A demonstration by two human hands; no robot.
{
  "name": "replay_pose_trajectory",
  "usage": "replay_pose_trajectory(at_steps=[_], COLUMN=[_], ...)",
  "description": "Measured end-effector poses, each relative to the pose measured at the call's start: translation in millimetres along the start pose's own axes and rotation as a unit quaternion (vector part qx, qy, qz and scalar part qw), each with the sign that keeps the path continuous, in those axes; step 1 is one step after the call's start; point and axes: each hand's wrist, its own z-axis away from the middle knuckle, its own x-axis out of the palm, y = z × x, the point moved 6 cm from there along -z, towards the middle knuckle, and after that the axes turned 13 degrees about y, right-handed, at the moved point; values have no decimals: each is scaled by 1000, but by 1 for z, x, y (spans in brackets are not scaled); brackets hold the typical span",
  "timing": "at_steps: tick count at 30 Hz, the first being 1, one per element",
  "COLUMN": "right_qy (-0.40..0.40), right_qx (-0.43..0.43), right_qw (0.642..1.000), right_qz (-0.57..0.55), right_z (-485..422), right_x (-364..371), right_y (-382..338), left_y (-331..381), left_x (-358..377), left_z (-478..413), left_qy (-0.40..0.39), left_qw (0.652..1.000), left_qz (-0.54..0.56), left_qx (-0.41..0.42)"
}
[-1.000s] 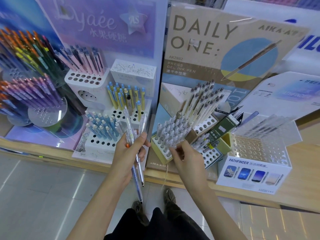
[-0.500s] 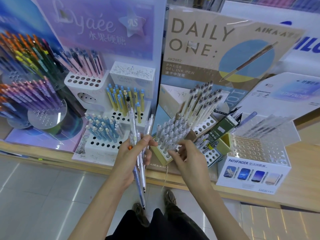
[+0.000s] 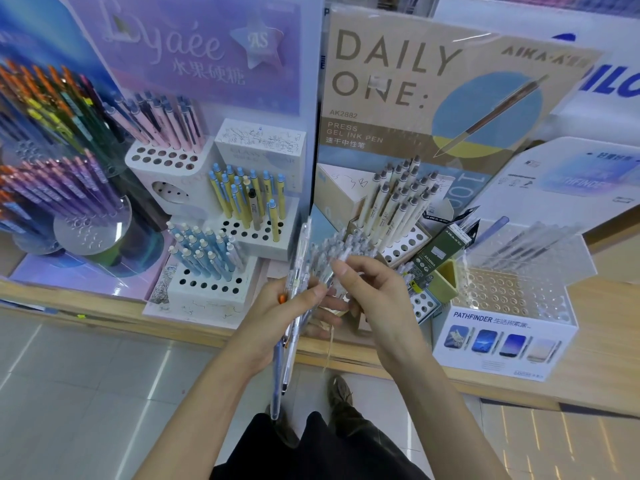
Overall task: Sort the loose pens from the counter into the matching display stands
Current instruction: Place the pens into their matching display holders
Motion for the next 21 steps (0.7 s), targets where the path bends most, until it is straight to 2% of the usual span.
replay_pose_trajectory(at_steps=[2, 5, 9, 14, 18, 21], right_qy=[4, 72, 159, 183, 212, 205], right_qx=[-10, -62, -157, -201, -219, -221], right_qw=[1000, 995, 972, 944, 931, 930], right_qz=[-20, -32, 72, 189, 201, 210], right_z=[1, -1, -7, -13, -14, -16], right_x=[-2, -20, -51, -52, -50, -47], right_y=[-5, -16, -17, 8, 22, 28], left_y=[-4, -7, -3, -6, -10, -11], left_x=[1, -8, -30, -33, -31, -30], left_z=[0, -5, -9, -10, -10, -10], left_qy=[-3, 62, 154, 163, 166, 166], left_qw=[1000, 998, 987, 986, 986, 986], left_qz=[16, 27, -14, -11, 2, 35], left_qx=[-4, 11, 50, 36, 17, 2])
